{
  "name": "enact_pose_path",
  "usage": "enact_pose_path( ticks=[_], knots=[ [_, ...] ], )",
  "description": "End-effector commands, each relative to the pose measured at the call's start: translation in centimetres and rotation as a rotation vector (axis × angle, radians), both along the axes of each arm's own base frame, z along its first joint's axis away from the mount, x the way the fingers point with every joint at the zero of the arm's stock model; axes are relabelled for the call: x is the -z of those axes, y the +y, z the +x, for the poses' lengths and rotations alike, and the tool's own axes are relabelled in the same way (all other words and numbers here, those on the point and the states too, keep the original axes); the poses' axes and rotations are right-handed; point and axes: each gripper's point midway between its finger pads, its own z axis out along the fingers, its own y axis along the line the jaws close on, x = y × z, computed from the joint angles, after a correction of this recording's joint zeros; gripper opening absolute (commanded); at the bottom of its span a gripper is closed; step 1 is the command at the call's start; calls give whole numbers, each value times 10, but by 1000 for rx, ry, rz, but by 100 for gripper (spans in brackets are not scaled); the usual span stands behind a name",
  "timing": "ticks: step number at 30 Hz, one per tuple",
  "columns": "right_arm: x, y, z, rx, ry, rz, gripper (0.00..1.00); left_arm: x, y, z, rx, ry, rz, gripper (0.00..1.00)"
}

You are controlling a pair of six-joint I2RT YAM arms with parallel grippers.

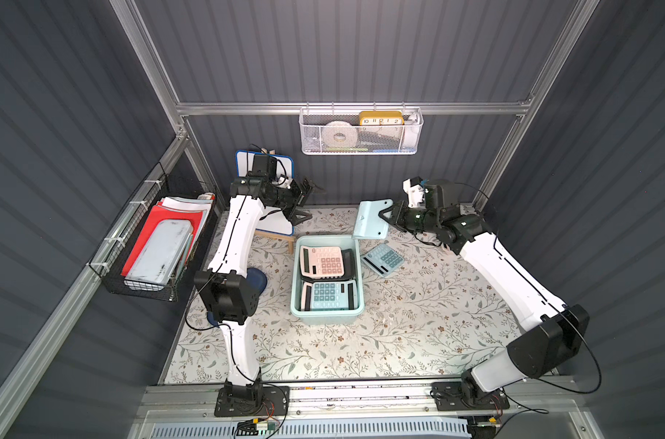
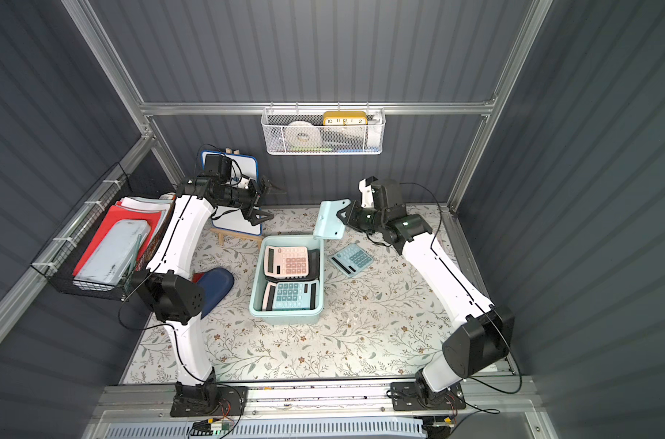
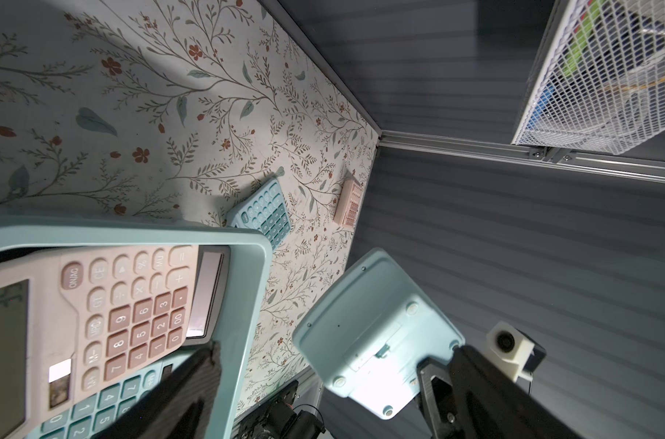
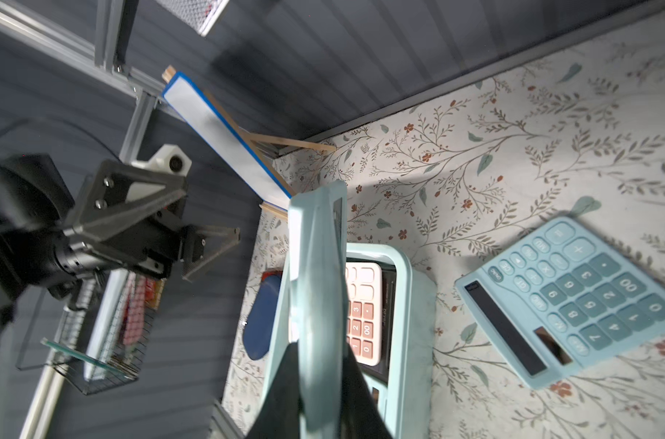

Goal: Put the calculator in the storage box
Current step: Pick up the calculator at the center of the board, then adjust the calculator.

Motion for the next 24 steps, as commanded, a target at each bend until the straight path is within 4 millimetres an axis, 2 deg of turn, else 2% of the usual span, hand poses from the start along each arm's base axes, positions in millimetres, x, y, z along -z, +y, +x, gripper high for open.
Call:
enact_pose_path(
  ticks=[1,5,11,18,24],
  knots=[
    [1,0,-3,-18,-158,-209,0,-23,0,-21,16,12,-42,99],
    [-12,16,-12,-85,-359,-363,0,-23,4,-26,16,31,-36,100],
    [-11,44,-30,-257,-582,-575,0,-8,2,-35,41,114,-45,100],
    [-6,71,-58,-468,-809,-660,0,20,1,-50,128,187,-7,99],
    [-4,85,-70,-561,-916,-694,0,44,-2,-66,207,271,7,99]
  ],
)
